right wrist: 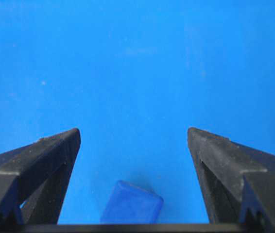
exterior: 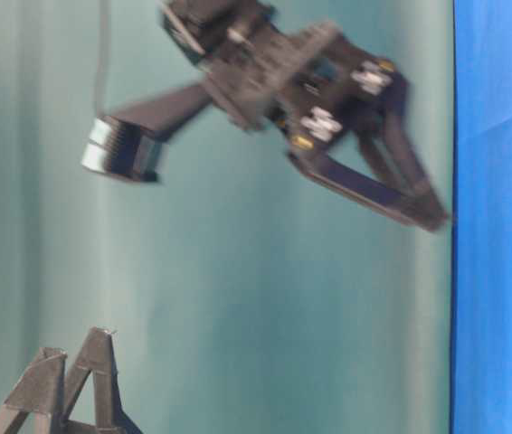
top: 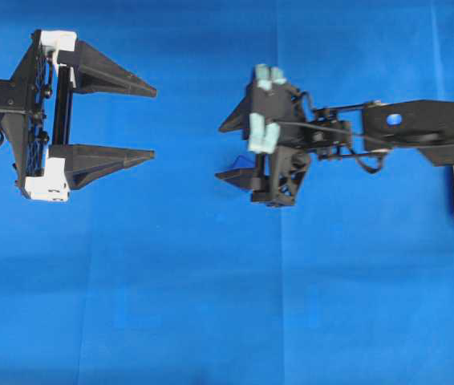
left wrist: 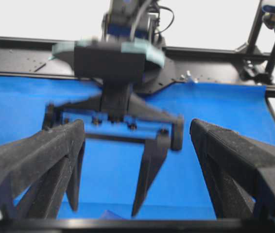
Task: Handover the blue block to the right arm after grasping it with the left arm, then place it in the designated position.
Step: 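Open the right gripper to release the cube and lift away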
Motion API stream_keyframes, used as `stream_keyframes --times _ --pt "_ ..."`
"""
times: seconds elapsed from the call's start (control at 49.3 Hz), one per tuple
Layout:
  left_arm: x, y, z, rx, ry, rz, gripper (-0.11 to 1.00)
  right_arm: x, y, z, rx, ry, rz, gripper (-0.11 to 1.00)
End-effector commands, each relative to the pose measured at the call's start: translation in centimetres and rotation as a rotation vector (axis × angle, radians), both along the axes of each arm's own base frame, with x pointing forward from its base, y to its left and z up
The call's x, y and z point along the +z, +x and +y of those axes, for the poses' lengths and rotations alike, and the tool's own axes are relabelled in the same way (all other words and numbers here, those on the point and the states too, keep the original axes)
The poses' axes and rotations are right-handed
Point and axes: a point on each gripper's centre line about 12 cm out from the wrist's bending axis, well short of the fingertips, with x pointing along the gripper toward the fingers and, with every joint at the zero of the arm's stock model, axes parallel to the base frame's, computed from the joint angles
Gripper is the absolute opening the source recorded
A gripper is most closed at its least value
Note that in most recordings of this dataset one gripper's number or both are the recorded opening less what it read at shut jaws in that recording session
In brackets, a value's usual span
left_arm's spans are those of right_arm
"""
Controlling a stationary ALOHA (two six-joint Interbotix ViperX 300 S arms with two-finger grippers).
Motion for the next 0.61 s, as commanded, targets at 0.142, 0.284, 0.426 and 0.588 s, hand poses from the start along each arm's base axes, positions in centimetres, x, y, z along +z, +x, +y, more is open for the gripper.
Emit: stream_keyframes --times 0.142,0.284,0.426,0.588 --pt "1.2 -0.4 0.0 0.001 0.002 -0.038 0.93 4.8 -2.5 0.1 -0.007 -0.008 -0.088 0.81" --pt "1.2 -0.4 0.0 0.001 0.002 -0.038 0.93 7.0 -4.3 0.1 -0.019 -0.014 -0.111 0.81" --pt "1.3 -0.4 0.0 0.001 0.002 -0.040 0.93 9.3 -6.5 0.0 -0.029 -0.020 -0.147 0.81" --pt "1.3 -0.4 0.0 0.001 0.002 -0.041 0.93 11.1 -8.5 0.1 -0.031 -0.024 -0.195 0.81"
